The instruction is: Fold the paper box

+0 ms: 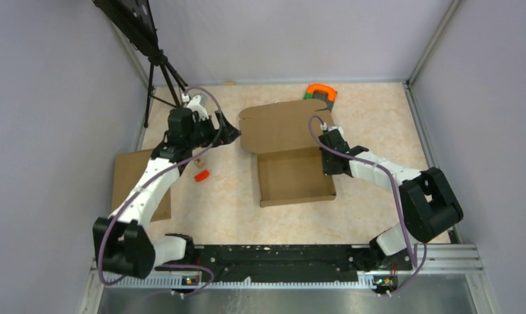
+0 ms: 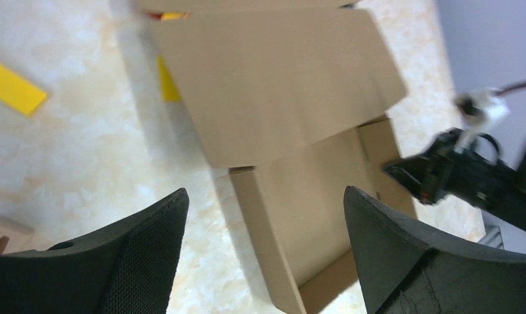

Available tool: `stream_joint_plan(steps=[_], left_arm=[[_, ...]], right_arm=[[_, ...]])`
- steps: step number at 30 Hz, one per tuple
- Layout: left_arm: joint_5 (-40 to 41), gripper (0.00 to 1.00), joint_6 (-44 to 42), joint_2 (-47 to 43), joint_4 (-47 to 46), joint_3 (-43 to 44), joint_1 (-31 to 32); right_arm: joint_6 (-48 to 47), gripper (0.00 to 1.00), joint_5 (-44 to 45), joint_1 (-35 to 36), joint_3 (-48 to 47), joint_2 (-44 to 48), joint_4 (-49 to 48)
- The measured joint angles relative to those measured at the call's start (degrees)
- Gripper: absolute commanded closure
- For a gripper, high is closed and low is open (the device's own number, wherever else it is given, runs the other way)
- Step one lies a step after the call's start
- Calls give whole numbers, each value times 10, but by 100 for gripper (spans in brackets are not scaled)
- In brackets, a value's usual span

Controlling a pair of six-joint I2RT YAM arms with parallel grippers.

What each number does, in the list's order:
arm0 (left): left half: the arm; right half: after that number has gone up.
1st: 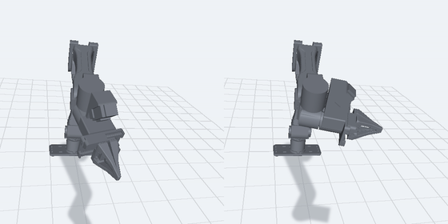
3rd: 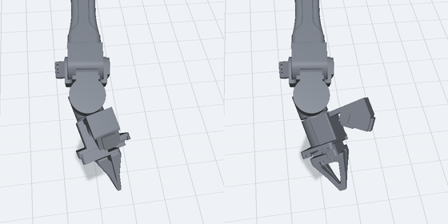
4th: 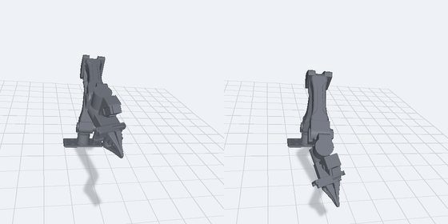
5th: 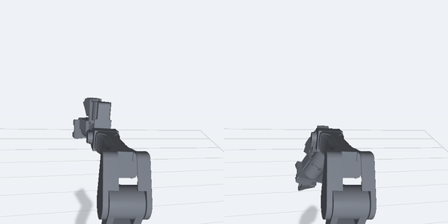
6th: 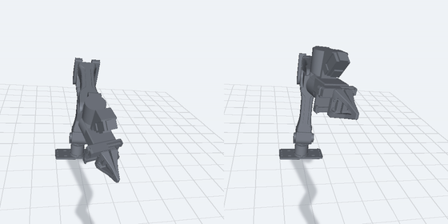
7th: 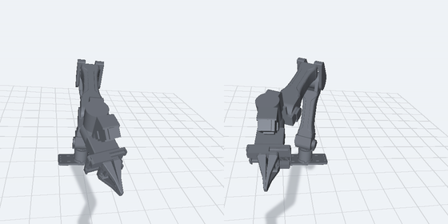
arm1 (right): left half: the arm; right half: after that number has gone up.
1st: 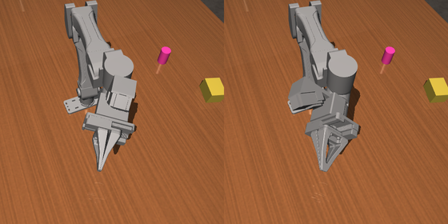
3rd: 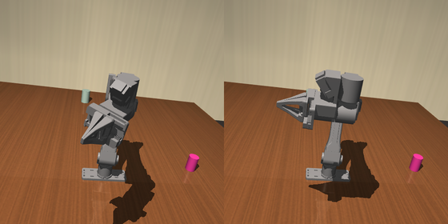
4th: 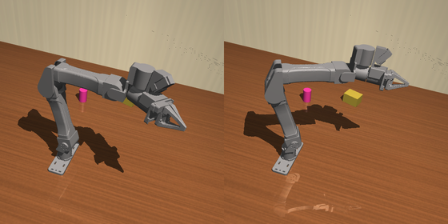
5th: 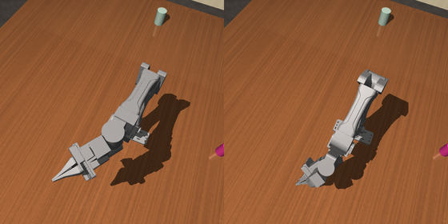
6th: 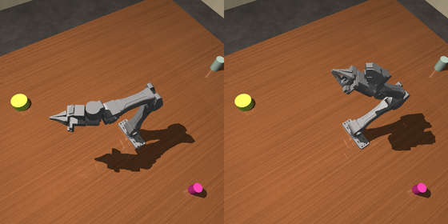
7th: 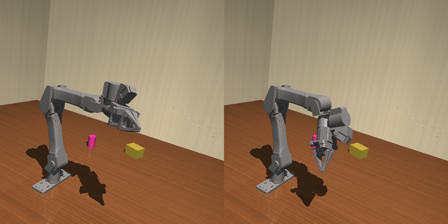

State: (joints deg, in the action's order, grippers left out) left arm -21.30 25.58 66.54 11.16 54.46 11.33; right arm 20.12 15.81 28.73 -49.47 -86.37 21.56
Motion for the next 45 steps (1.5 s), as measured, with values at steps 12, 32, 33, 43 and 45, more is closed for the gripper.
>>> stream_joint_plan(steps=[12, 32, 33, 43, 45], left_arm=[[-19, 32, 92, 262, 31, 145, -64], [-43, 66, 150, 447, 9, 219, -42], [-47, 76, 153, 457, 7, 227, -41], [-50, 100, 144, 449, -22, 233, -19], [-25, 100, 132, 408, -37, 205, -3]], right_arm=[[-5, 100, -5, 0, 0, 1, 0], [-6, 100, -9, 0, 0, 6, 3], [-6, 100, -9, 0, 0, 7, 3], [-6, 100, -12, 0, 3, 9, 3], [-6, 100, -11, 0, 3, 9, 4]])
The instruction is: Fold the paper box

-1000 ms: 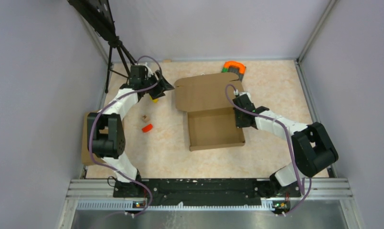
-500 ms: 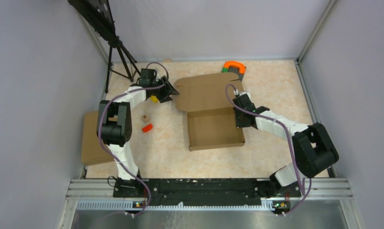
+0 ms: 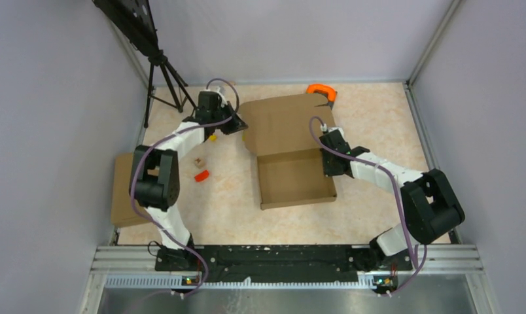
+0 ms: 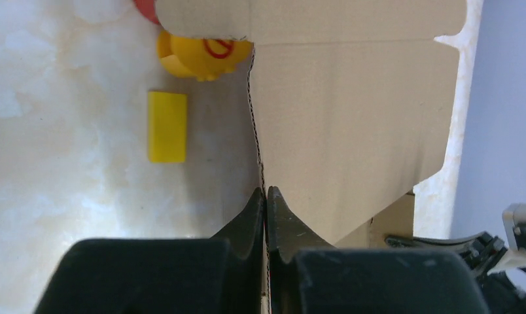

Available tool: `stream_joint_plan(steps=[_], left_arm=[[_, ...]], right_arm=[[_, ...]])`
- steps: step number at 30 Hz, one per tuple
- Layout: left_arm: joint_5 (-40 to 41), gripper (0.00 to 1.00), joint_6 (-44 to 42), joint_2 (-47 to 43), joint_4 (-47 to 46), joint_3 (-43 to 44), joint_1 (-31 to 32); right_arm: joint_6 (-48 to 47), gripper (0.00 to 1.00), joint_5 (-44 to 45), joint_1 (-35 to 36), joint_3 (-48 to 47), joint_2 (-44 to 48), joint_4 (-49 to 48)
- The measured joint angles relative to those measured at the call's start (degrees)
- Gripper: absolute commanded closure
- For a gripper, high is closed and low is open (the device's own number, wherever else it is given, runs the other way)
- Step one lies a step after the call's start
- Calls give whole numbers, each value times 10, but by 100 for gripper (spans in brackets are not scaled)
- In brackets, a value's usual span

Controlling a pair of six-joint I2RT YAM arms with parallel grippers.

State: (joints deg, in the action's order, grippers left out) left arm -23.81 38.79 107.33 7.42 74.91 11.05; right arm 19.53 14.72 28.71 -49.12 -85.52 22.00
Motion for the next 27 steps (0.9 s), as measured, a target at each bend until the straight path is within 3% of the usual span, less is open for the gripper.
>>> stream_joint_plan(steps=[6, 15, 22, 27], left_arm=[[123, 100, -63, -143, -74, -99, 81], [298, 100, -99, -257, -241, -260, 197], [385, 100, -73, -291, -373, -362, 269], [425, 100, -59, -291, -396, -401, 310]], right_arm=[[4, 100, 6, 0, 0, 0, 7], [47, 100, 42, 0, 20, 16, -1], [81, 100, 55, 1, 56, 48, -19], [106, 100, 67, 5, 57, 48, -38]])
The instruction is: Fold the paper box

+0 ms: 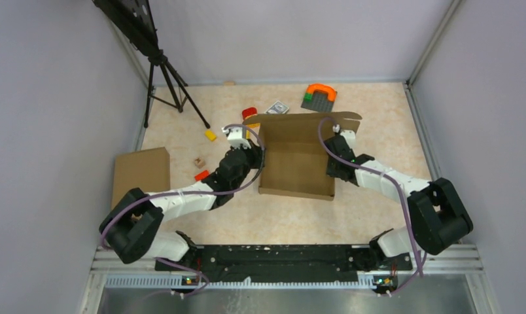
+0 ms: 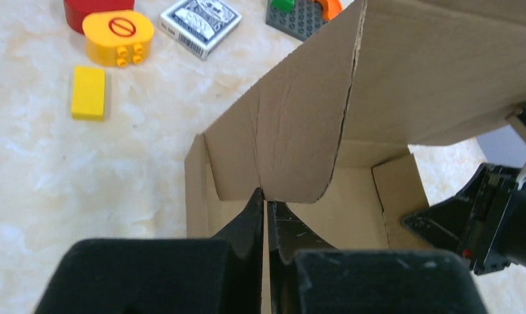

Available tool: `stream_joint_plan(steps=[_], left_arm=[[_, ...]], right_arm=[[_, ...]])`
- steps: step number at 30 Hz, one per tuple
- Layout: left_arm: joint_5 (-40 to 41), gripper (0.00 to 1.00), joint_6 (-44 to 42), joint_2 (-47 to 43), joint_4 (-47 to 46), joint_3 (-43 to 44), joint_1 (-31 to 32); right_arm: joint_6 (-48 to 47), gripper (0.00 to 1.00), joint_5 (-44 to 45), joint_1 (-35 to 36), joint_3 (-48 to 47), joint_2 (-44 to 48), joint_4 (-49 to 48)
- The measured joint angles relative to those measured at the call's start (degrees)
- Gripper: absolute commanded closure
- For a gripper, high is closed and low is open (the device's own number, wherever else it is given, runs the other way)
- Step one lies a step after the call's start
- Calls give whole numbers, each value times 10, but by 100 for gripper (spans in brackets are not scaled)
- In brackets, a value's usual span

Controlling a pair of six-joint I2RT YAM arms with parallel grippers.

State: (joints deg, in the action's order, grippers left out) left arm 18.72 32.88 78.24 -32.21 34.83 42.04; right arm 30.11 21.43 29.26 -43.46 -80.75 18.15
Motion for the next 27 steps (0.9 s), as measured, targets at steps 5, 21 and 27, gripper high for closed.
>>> stream_joint_plan(steps=[5, 21, 27], left_arm=[[22, 100, 15, -1, -13, -38, 25], [-8, 1, 5, -52, 53, -54, -57], [-69, 2, 16, -54, 134, 41, -193]], right_arm=[[10, 100, 5, 3, 9, 2, -21], [-20, 100, -10, 4, 45, 43, -50], [-62, 100, -25, 4, 45, 43, -51]])
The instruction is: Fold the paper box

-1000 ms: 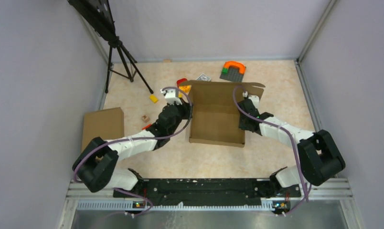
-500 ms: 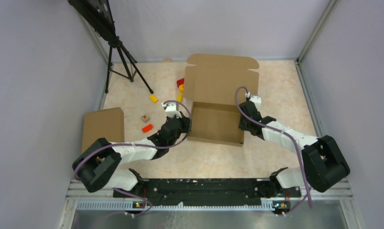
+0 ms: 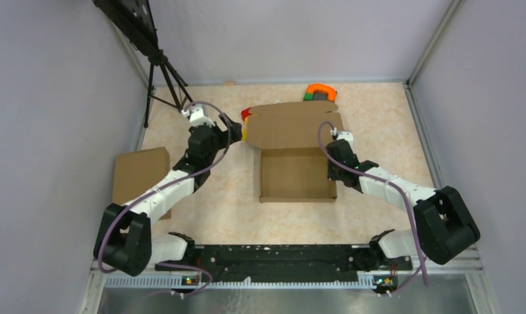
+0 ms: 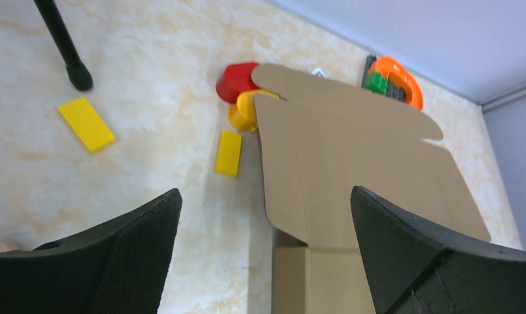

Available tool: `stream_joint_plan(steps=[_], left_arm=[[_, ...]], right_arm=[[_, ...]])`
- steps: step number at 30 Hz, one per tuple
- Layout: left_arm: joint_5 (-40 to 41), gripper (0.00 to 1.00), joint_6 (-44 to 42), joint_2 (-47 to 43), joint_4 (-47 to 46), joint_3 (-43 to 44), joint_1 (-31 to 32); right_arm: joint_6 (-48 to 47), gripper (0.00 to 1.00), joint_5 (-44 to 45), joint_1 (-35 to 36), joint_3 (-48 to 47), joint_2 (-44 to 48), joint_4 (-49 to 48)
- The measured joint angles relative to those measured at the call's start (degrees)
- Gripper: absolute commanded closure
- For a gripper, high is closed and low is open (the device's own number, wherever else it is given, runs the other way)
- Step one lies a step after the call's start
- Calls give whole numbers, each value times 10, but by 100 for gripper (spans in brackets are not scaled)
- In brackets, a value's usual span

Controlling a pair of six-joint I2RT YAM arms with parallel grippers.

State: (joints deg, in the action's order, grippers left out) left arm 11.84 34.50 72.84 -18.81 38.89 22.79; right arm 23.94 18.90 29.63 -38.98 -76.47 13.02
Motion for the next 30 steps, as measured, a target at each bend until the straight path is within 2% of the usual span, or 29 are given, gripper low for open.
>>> stream_joint_plan(steps=[4, 6, 10, 14, 17, 21, 30], left_arm=[[-32, 6, -5, -12, 17, 24, -31], [-67, 7, -6, 5, 59, 66, -43], [-154, 17, 1, 106, 162, 216, -65], [-276, 16, 10, 229, 263, 347, -99], [-317, 14, 18, 289, 324, 381, -116], [-325, 14, 21, 326, 386, 388, -125], [-364, 25, 28, 386, 414, 440, -127]], right_arm=[[-17, 100, 0, 0, 0, 0, -1], [-23, 100, -1, 0, 0, 0, -1], [-34, 100, -4, 0, 0, 0, -2], [-45, 100, -14, 0, 0, 2, -1], [-49, 100, -20, 0, 0, 3, 0], [-50, 100, -24, 0, 0, 3, 3], [-55, 100, -30, 0, 0, 3, 3]])
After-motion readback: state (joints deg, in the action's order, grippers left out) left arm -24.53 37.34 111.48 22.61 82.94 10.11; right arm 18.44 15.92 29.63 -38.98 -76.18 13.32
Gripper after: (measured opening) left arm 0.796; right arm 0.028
